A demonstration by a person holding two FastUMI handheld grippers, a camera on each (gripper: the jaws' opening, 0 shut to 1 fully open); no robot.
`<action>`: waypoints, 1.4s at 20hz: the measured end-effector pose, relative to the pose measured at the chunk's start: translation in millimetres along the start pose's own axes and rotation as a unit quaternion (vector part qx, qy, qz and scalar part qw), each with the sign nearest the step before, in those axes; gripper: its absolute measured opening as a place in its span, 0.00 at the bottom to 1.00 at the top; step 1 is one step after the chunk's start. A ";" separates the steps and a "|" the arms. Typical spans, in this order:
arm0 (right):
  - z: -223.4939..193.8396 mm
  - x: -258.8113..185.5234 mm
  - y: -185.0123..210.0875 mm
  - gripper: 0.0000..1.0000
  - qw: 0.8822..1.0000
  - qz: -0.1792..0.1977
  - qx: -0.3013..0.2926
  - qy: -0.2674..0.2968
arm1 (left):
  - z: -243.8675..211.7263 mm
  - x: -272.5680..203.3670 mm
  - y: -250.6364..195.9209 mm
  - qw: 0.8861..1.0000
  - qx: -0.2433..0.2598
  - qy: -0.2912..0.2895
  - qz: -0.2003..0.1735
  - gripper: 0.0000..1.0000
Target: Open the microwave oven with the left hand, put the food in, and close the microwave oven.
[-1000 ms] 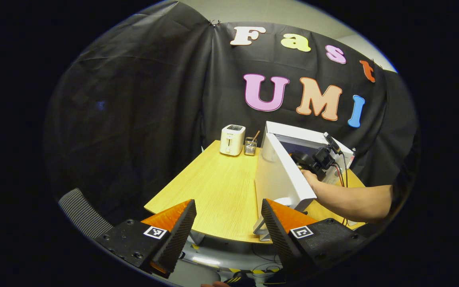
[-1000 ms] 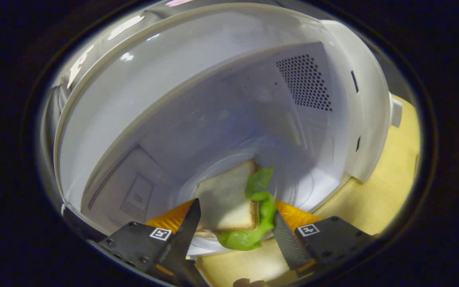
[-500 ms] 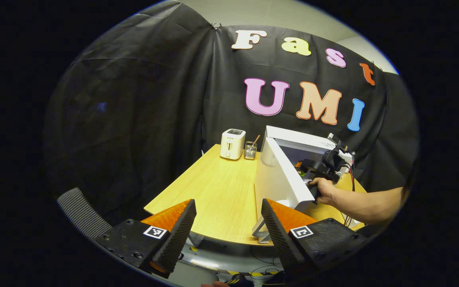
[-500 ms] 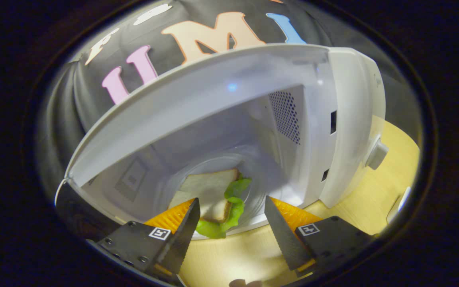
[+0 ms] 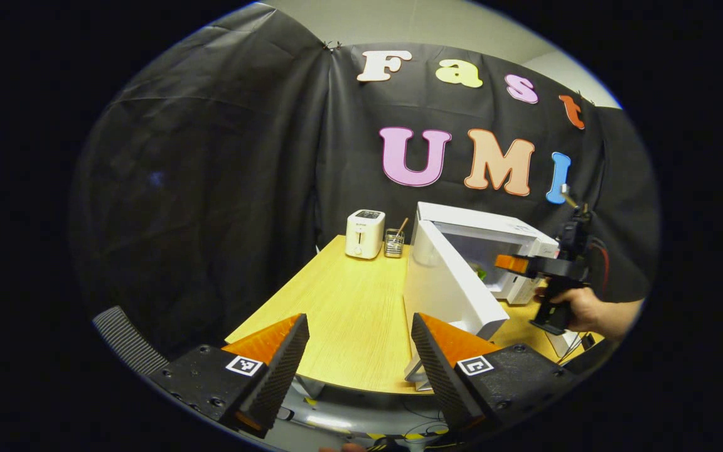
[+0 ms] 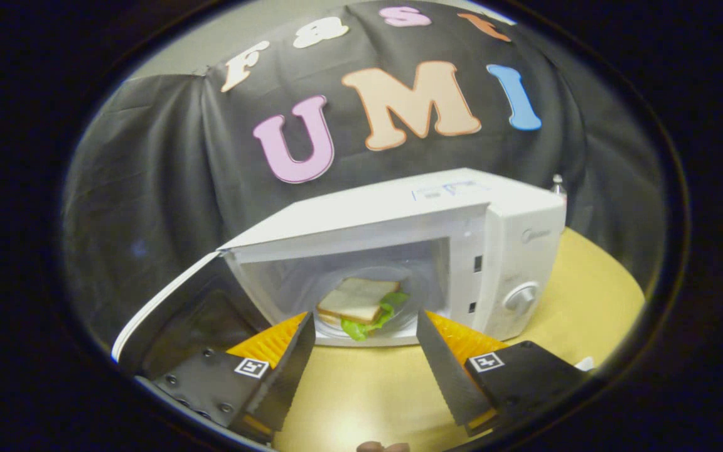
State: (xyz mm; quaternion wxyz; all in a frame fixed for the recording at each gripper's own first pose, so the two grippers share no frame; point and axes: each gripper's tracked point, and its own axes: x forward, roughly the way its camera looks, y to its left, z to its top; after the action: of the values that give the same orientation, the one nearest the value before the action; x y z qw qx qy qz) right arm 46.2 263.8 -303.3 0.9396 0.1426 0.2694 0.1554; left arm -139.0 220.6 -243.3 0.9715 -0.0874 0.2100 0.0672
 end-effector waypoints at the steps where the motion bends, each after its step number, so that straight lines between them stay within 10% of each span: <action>1: 8.5 -15.2 -7.8 0.99 1.000 0.002 -0.004 -0.010 | -4.9 4.1 2.6 1.000 0.001 0.003 0.003 0.97; 11: 103.4 -78.9 -88.2 0.99 0.993 -0.046 -0.035 -0.105 | -33.5 40.4 -9.1 0.999 -0.021 0.035 -0.010 0.88; 13: 121.8 -91.7 -93.5 0.99 0.990 -0.049 -0.044 -0.121 | -45.6 43.6 -11.6 0.998 -0.012 0.053 -0.009 0.70; 16: 147.5 -107.5 -98.4 0.99 0.987 -0.053 -0.063 -0.140 | -61.3 47.4 -11.8 0.997 0.019 0.077 0.012 0.00; 28: 198.7 -153.0 -125.1 0.99 0.977 -0.047 -0.108 -0.178 | -78.8 56.4 -103.5 0.988 0.106 0.104 -0.045 0.00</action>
State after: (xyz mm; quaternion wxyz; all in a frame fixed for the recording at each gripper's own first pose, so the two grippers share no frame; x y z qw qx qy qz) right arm 59.1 56.8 -114.9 0.9886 0.0528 0.0862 0.1117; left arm -102.0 109.3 -322.9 0.9501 -0.0002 0.3119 -0.0085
